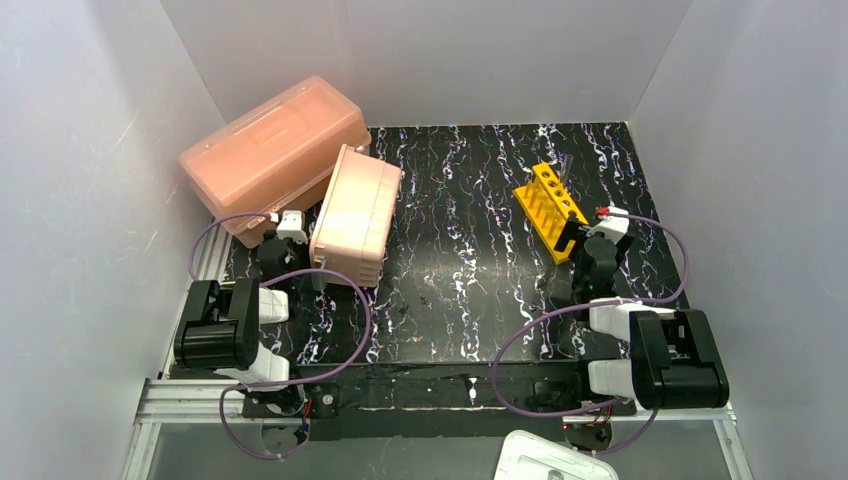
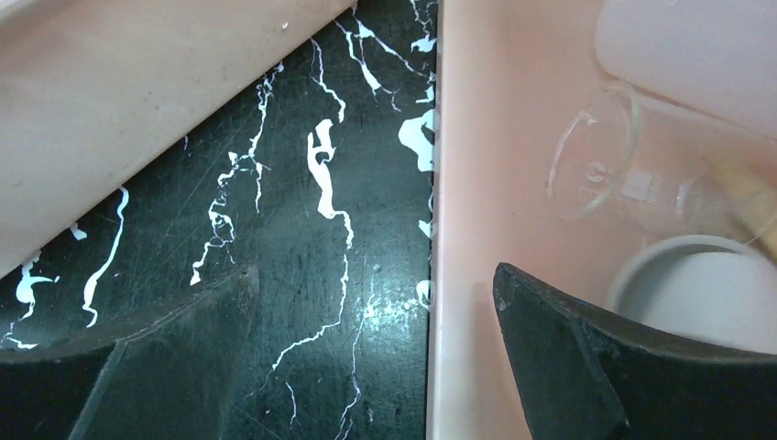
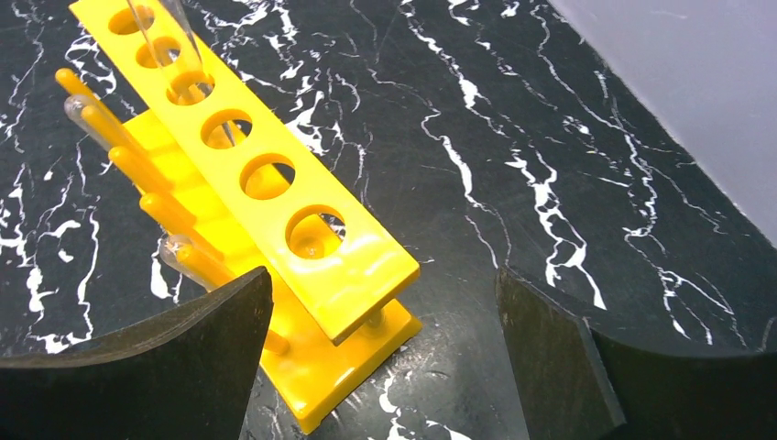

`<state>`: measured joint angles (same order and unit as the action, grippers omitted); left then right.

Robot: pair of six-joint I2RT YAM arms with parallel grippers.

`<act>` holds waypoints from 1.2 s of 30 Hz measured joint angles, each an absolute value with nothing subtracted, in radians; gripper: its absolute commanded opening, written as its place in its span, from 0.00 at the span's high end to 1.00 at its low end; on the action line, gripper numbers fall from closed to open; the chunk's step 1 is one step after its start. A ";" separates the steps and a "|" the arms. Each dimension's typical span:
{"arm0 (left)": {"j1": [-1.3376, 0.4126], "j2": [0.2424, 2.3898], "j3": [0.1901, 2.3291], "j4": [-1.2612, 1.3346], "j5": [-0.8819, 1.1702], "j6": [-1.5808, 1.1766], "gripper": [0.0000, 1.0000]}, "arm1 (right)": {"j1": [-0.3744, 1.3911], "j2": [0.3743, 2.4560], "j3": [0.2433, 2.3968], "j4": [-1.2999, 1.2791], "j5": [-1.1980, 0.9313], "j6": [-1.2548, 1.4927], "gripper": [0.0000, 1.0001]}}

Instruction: Organize the chemistry lab equipment

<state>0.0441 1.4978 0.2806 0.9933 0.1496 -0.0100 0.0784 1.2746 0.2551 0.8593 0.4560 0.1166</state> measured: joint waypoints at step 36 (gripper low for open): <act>0.044 1.496 0.279 1.009 0.173 0.000 0.01 | 0.067 1.328 0.246 0.946 0.412 0.102 0.02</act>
<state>0.0441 1.4963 0.2794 1.0092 0.1726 -0.0002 0.0673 1.3285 0.2462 0.9463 0.4122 0.1017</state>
